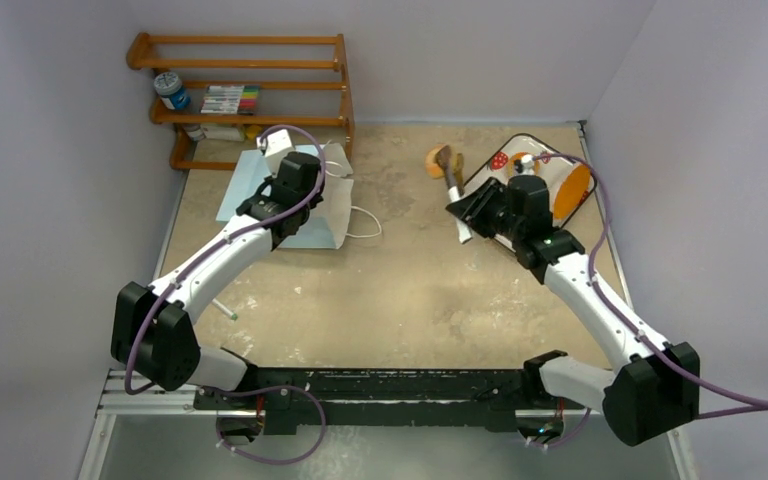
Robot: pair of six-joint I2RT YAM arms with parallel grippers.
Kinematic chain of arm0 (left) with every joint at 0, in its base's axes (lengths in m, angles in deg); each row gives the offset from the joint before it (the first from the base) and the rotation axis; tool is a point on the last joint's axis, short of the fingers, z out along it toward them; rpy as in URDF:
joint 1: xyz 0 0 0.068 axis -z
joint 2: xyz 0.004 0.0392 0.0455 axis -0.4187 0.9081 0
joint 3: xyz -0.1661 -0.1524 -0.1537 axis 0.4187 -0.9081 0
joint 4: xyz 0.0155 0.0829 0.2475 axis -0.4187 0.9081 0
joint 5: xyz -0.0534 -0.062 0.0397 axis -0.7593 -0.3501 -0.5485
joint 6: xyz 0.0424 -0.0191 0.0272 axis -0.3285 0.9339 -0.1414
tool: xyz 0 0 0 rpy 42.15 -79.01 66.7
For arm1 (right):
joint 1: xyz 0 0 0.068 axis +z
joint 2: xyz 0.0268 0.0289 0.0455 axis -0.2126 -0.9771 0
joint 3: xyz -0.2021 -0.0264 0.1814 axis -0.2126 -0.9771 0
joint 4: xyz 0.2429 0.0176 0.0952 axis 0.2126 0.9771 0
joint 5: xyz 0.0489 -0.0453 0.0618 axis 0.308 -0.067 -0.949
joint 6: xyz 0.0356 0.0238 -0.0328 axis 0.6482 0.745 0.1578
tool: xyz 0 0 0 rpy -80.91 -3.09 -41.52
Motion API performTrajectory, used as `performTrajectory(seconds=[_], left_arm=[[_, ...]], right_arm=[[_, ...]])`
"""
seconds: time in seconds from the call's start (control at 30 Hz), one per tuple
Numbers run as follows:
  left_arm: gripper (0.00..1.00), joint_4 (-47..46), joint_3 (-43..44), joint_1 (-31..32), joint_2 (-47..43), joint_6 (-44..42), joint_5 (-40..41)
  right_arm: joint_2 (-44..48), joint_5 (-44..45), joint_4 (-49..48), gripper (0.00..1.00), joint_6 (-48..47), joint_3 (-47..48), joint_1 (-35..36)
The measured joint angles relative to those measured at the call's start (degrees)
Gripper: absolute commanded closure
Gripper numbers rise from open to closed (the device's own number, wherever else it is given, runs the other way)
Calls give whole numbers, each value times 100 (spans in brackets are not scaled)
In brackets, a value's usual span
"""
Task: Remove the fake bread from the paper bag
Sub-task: Place the fake bread in the container.
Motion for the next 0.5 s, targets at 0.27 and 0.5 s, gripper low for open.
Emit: performTrajectory(seconds=[0.27, 0.5], left_arm=[[100, 0, 0, -48, 0, -20, -212], [100, 24, 0, -83, -28, -50, -348]], right_arm=[[-103, 1029, 227, 100, -223, 212, -933], [-315, 1106, 221, 100, -374, 225, -1432]])
